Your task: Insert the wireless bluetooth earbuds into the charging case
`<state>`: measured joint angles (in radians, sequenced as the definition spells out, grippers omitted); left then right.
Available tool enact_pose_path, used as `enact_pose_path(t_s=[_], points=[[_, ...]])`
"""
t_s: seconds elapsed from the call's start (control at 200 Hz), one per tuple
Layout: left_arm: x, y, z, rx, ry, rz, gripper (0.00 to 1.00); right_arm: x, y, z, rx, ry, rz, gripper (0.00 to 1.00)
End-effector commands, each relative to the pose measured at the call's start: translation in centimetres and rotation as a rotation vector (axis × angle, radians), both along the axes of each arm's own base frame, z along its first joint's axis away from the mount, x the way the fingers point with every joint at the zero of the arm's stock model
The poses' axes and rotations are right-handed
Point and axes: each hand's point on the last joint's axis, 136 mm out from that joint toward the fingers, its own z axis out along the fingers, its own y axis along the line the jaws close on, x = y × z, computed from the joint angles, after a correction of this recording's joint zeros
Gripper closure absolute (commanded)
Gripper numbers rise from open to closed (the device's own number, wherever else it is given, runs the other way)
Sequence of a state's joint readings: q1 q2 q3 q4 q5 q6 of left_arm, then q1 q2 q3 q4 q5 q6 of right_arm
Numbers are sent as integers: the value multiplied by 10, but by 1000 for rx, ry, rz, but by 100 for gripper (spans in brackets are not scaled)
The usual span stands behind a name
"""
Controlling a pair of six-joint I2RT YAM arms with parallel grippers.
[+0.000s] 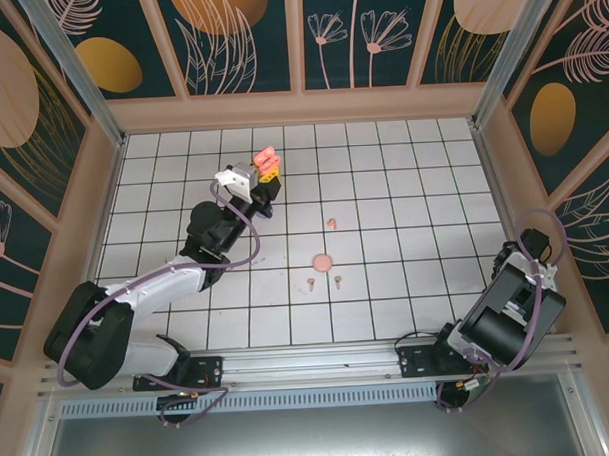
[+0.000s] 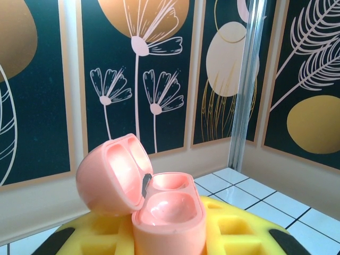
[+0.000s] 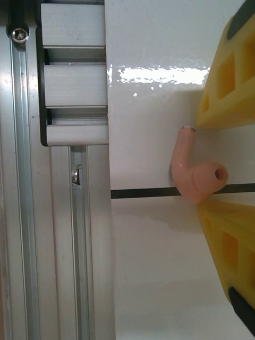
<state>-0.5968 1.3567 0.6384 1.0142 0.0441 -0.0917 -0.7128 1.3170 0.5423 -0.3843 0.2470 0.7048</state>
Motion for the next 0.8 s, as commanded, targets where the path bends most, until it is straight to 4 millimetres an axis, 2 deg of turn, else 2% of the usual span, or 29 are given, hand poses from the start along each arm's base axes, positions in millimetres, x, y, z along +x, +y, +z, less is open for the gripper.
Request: enact_pose_path(t_s=[0.0, 0.285, 0.43, 0.551, 0.581, 0.796], points=[[0, -5, 23, -45, -52, -18, 100, 2, -2, -7, 4, 1, 11, 64], [2, -8, 22, -51, -50, -28, 100, 7, 0, -10, 15, -11, 45, 79], [1, -8, 24, -56, -53, -31, 100, 10, 5, -11, 26, -32, 79, 92], [0, -8, 25, -58, -53, -32, 100, 12, 11, -10, 27, -50, 105, 95], [0, -8, 25, -59, -53, -32, 100, 14, 13, -9, 28, -58, 114, 98], [0, -8, 26, -68, -52, -34, 100, 31, 30, 6, 16, -104, 185, 99]])
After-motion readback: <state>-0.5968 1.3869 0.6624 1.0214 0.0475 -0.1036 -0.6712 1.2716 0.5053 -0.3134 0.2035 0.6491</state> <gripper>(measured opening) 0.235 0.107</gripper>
